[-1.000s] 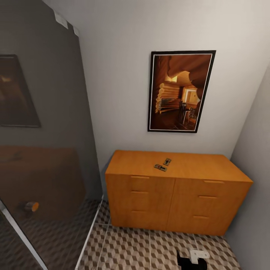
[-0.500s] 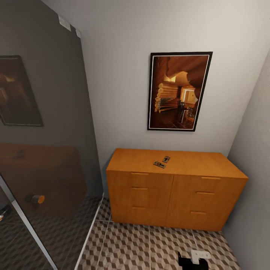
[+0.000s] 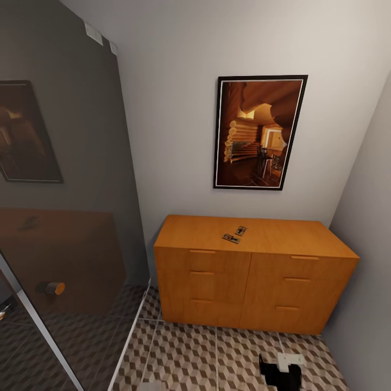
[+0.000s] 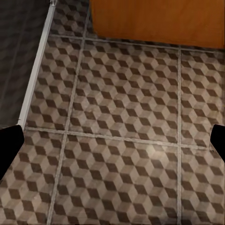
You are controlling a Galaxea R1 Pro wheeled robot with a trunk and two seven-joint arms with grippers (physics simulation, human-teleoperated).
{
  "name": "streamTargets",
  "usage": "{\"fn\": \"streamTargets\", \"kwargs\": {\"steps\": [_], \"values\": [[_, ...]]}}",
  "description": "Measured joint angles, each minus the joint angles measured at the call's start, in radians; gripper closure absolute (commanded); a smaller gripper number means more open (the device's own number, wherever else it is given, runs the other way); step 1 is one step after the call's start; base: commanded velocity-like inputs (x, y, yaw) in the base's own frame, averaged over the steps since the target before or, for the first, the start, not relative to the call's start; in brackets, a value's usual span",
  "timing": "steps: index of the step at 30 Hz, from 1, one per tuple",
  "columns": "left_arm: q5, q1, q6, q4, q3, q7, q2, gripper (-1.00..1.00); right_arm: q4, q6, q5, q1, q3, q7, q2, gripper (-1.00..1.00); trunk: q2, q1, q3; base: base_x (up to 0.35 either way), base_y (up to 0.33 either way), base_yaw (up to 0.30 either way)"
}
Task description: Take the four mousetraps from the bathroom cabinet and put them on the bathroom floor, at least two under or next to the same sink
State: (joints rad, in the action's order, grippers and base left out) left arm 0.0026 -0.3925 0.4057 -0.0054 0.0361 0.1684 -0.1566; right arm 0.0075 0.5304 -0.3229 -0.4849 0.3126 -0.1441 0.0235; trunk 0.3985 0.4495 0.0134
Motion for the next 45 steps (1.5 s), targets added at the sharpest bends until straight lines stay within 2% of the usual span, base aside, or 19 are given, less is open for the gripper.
{"fn": "streamTargets", "kwargs": {"steps": [1, 4, 9, 10, 13, 14, 20, 22, 28, 29, 30, 37, 38, 45], "values": [[-0.001, 0.000, -0.008, -0.026, 0.000, 0.000, -0.001, -1.00, -0.019, -0.001, -0.004, 0.000, 0.000, 0.000, -0.001, -1.00, 0.000, 0.000, 0.000, 0.000, 0.000, 0.000], [-0.002, -0.001, -0.091, -0.142, 0.000, 0.002, -0.010, -1.00, -0.099, -0.013, -0.026, -0.002, 0.000, 0.000, -0.008, -1.00, 0.000, 0.000, 0.000, 0.000, 0.000, 0.000], [-0.001, -0.001, -0.255, -0.302, 0.000, 0.003, -0.018, -1.00, -0.200, -0.076, -0.046, -0.006, 0.001, 0.001, -0.026, -1.00, 0.000, 0.000, 0.000, 0.000, 0.000, 0.000], [-0.001, -0.001, -0.312, -0.368, 0.000, 0.003, -0.018, -1.00, -0.249, -0.114, -0.050, -0.007, -0.001, 0.000, -0.038, -1.00, 0.000, 0.000, 0.000, 0.000, 0.000, 0.000], [0.000, -0.001, -0.381, -0.464, 0.000, 0.003, -0.018, -1.00, -0.329, -0.182, -0.053, -0.008, -0.001, -0.001, -0.060, -1.00, 0.000, 0.000, 0.000, 0.000, 0.000, 0.000], [0.000, -0.002, -0.416, -0.515, 0.000, 0.003, -0.018, -1.00, -0.380, -0.230, -0.054, -0.008, -0.002, 0.000, -0.073, -1.00, 0.000, 0.000, 0.000, 0.000, 0.000, 0.000], [0.003, -0.002, -0.536, -0.660, 0.002, 0.004, -0.018, -1.00, -0.538, -0.380, -0.056, -0.008, -0.014, 0.027, -0.109, -1.00, 0.000, 0.000, 0.000, 0.000, 0.000, 0.000], [0.003, -0.003, -0.602, -0.737, 0.002, 0.004, -0.018, -1.00, -0.614, -0.452, -0.054, -0.008, -0.036, 0.059, -0.118, -1.00, 0.000, 0.000, 0.000, 0.000, 0.000, 0.000], [0.003, -0.002, -0.767, -0.914, -0.001, 0.004, -0.018, -1.00, -0.781, -0.588, -0.047, -0.008, -0.081, 0.143, -0.129, -1.00, 0.000, 0.000, 0.000, 0.000, 0.000, 0.000], [0.003, -0.002, -0.837, -0.973, -0.001, 0.004, -0.018, -1.00, -0.837, -0.643, -0.045, -0.008, -0.090, 0.167, -0.133, -1.00, 0.000, 0.000, 0.000, 0.000, 0.000, 0.000], [0.004, -0.002, -0.876, -1.006, -0.001, 0.004, -0.018, -1.00, -0.869, -0.675, -0.045, -0.008, -0.093, 0.180, -0.136, -1.00, 0.000, 0.000, 0.000, 0.000, 0.000, 0.000], [0.005, -0.001, -1.099, -1.201, 0.012, 0.005, -0.018, -1.00, -1.093, -0.927, -0.043, -0.005, -0.104, 0.267, -0.157, -1.00, 0.000, 0.000, 0.000, 0.000, 0.000, 0.000], [0.005, -0.001, -1.141, -1.241, 0.019, 0.006, -0.018, -1.00, -1.152, -0.995, -0.043, -0.004, -0.105, 0.298, -0.160, -1.00, 0.000, 0.000, 0.000, 0.000, 0.000, 0.000], [0.003, -0.001, -1.261, -1.356, 0.031, 0.007, -0.018, -1.00, -1.329, -1.175, -0.043, -0.002, -0.115, 0.388, -0.165, -1.00, 0.000, 0.000, 0.000, 0.000, 0.000, 0.000]]}}
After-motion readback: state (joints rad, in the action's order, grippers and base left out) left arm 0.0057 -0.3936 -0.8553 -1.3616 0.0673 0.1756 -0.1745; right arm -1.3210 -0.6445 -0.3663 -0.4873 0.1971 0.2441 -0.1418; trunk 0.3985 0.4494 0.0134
